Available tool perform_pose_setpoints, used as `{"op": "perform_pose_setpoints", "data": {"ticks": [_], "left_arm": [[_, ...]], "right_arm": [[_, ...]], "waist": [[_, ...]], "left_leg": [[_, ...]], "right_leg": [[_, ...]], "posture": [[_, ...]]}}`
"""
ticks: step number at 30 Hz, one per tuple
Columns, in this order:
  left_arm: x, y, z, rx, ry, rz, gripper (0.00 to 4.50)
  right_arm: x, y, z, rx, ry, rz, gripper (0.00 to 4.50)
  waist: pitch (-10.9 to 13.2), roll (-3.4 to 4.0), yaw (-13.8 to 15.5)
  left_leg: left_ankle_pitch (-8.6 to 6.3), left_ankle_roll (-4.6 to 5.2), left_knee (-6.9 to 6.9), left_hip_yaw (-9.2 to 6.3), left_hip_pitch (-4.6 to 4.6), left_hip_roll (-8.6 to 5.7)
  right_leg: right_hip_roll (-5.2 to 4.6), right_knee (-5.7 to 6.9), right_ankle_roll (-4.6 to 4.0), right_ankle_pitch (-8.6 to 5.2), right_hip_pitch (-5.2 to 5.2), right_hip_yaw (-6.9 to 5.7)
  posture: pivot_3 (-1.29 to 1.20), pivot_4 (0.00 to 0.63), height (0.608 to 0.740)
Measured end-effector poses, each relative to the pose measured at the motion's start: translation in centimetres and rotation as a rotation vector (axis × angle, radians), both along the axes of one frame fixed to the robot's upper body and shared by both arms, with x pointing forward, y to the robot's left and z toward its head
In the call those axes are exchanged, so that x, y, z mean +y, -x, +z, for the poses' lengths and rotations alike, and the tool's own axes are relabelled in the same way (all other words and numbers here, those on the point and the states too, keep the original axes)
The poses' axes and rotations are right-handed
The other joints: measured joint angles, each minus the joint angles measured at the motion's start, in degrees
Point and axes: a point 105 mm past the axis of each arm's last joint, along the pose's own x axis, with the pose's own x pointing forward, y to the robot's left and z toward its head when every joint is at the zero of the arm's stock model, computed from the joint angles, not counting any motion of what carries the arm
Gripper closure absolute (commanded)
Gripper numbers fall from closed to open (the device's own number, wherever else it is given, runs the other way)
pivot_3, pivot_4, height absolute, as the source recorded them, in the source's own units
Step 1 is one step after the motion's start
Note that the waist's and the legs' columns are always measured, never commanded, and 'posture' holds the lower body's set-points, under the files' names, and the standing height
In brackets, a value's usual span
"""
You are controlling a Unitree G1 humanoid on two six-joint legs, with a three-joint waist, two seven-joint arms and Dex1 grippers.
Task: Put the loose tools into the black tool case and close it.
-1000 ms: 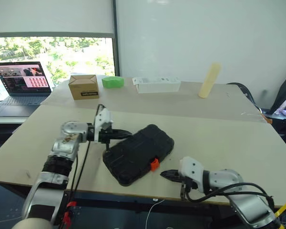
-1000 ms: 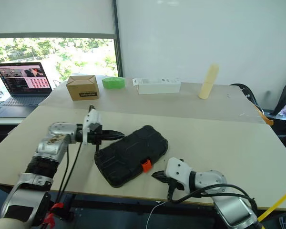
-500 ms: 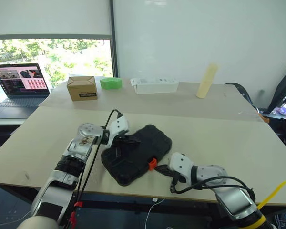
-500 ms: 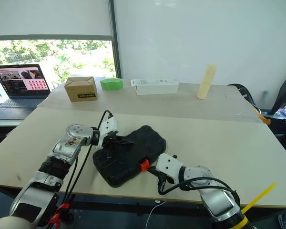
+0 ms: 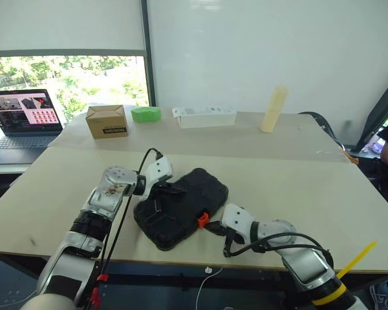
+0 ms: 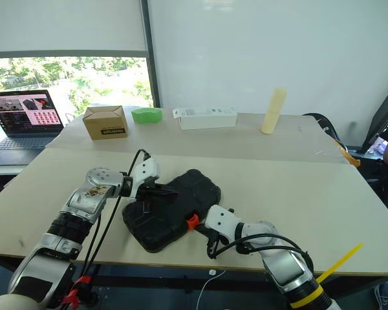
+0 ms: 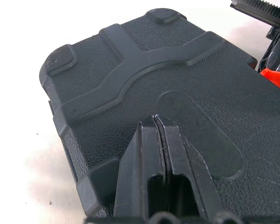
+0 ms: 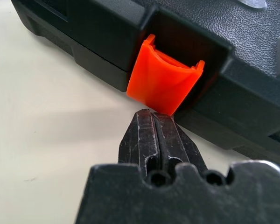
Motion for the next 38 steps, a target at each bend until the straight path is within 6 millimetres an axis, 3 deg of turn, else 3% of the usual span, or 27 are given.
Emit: {"op": "perform_pose_setpoints", "data": {"ticks": [13, 18, 21, 23, 25, 28, 31, 33, 35, 38], "left_arm": [[0.5, -0.3, -0.5, 0.010, -0.002, 0.032, 4.44], [0.8, 0.0, -0.6, -0.012, 0.064, 0.027, 4.44], [2.0, 0.9, 0.1, -0.033, 0.194, 0.002, 3.74], [3.9, 1.3, 0.6, -0.058, 0.239, 0.024, 2.98], [7.8, 2.1, 0.4, -0.059, 0.194, 0.096, 2.21], [11.6, 3.1, 0.7, -0.097, 0.166, 0.183, 1.04], [14.7, 4.7, -1.1, -0.095, 0.084, 0.262, 0.04], [16.2, 7.0, -4.7, -0.033, 0.030, 0.298, 0.00], [16.4, 7.3, -4.9, -0.048, 0.045, 0.312, 0.00], [16.4, 7.0, -4.4, -0.090, 0.038, 0.319, 0.00]], "right_arm": [[1.2, -1.5, 0.3, 0.086, 0.034, -0.013, 4.50], [0.2, -1.4, 0.6, 0.064, 0.043, -0.026, 4.50], [-1.9, -0.3, 2.3, 0.006, -0.036, -0.030, 3.71], [-3.9, 0.6, 3.0, -0.012, -0.078, -0.054, 3.01], [-6.6, 1.9, 2.8, -0.009, -0.110, -0.088, 2.29], [-9.0, 3.5, 2.6, -0.062, -0.099, -0.091, 1.24], [-10.5, 4.6, 3.1, -0.116, -0.133, -0.062, 0.26], [-12.8, 5.6, 2.4, -0.071, -0.146, -0.070, 0.03], [-13.9, 5.6, 2.2, -0.043, -0.161, -0.094, 0.03], [-14.1, 5.2, 3.0, -0.093, -0.164, -0.068, 0.03]], "waist": [[-0.3, 0.24, -0.2], [-0.5, 0.57, -0.2], [-0.5, 0.62, 0.0], [-0.5, 0.61, -0.2], [-0.5, 0.63, -0.5], [-0.5, 0.64, -0.3], [-0.5, 0.65, -0.2], [-0.4, 0.61, 0.0], [-0.2, 0.24, 0.5], [-0.2, 0.24, 0.9]], "left_leg": [[0.03, 0.00, -0.13, 0.22, 0.33, 0.03], [0.03, 0.00, -0.24, 0.32, 0.23, 0.04], [-0.03, 0.07, -0.31, 0.32, 0.13, 0.04], [-0.07, 0.13, -0.32, 0.32, 0.00, 0.05], [-0.15, 0.18, -0.44, 0.39, 0.04, 0.04], [-0.16, 0.17, -0.67, 0.47, 0.18, 0.02], [-0.17, 0.15, -1.03, 0.69, 0.50, -0.02], [-0.17, 0.15, -1.14, 0.84, 0.51, 0.03], [-0.14, 0.09, -1.07, 0.77, 0.44, 0.09], [-0.13, 0.08, -1.07, 0.84, 0.45, 0.12]], "right_leg": [[0.07, 0.07, -0.07, 0.03, 0.03, 0.37], [0.01, 0.05, -0.07, 0.02, -0.12, 0.49], [0.01, -0.06, -0.04, -0.05, -0.17, 0.47], [0.03, -0.14, -0.03, -0.06, -0.24, 0.46], [0.05, -0.23, -0.01, -0.07, -0.27, 0.56], [-0.05, -0.33, 0.05, -0.11, -0.21, 0.58], [-0.11, -0.56, 0.11, -0.14, -0.07, 0.77], [-0.11, -0.73, 0.11, -0.12, -0.07, 0.82], [-0.12, -0.73, 0.04, -0.05, -0.10, 0.70], [-0.13, -0.83, -0.01, 0.04, -0.10, 0.74]], "posture": [[0.00, 0.150, 0.740], [0.00, 0.150, 0.740], [0.00, 0.150, 0.740], [0.00, 0.150, 0.740], [0.00, 0.150, 0.740], [0.00, 0.150, 0.740], [0.00, 0.150, 0.740], [0.00, 0.150, 0.740], [0.00, 0.150, 0.740], [0.00, 0.150, 0.740]]}}
